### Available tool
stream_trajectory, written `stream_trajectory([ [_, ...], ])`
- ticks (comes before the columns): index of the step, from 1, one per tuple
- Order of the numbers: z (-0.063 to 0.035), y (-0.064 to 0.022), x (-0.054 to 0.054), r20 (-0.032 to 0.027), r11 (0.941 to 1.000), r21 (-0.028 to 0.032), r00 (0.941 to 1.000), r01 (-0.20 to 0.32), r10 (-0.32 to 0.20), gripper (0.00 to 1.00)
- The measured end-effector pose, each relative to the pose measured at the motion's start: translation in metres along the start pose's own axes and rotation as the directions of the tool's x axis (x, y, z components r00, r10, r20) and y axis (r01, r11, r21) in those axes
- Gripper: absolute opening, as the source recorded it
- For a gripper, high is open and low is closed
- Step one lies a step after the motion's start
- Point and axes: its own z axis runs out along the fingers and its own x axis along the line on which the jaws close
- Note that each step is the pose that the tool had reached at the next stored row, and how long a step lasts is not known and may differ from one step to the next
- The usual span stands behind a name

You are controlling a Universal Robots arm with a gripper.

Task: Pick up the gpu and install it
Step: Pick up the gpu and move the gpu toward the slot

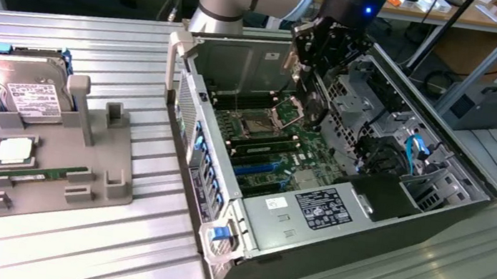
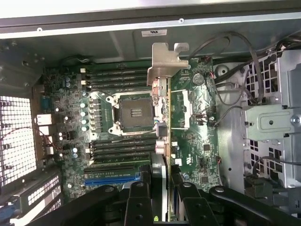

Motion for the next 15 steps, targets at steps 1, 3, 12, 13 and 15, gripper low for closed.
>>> stream_trajectory([
  [1, 0.0013, -0.0001, 0.0, 0.0, 1.0, 0.0, 1.0, 0.0, 0.0, 0.27],
  [3, 0.0045, -0.0002, 0.0, 0.0, 1.0, 0.0001, 1.0, 0.0, 0.0, 0.27],
  [12, 0.0158, -0.0007, 0.0, 0.0, 1.0, 0.0, 1.0, 0.0, 0.0, 0.27],
  [13, 0.0171, -0.0008, 0.0, 0.0, 1.0, 0.0, 1.0, 0.0, 0.0, 0.27],
  [15, 0.02, -0.0009, 0.0, 0.0, 1.0, 0.0, 1.0, 0.0, 0.0, 0.27],
])
